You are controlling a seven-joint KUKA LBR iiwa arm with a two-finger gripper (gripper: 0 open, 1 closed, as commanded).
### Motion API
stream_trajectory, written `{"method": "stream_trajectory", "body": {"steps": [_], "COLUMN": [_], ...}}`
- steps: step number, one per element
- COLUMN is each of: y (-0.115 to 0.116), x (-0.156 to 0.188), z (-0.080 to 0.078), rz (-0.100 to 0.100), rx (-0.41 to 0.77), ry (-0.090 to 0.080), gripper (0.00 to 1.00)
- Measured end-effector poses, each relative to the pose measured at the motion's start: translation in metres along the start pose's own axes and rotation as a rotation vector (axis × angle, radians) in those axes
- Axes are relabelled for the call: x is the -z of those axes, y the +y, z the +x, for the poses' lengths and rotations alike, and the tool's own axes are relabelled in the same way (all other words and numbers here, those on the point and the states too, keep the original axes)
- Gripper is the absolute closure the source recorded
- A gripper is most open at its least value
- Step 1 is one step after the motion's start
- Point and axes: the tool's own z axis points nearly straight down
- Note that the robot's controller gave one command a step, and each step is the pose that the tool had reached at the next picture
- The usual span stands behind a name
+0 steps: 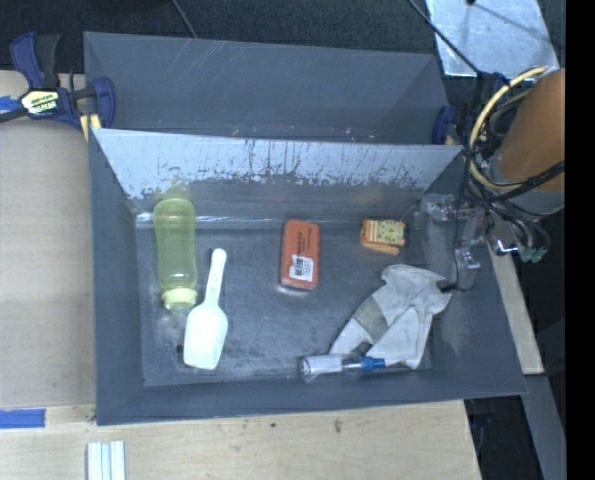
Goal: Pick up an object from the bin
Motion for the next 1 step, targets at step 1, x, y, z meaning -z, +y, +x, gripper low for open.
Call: {"method": "stream_trajectory", "body": {"steps": [1], "y": [0.0026], "x": [-0.0763], "z": [0.0084], "rz": [-0.003], "rx": [0.318], "ry": [0.003], "gripper": [0.0]}}
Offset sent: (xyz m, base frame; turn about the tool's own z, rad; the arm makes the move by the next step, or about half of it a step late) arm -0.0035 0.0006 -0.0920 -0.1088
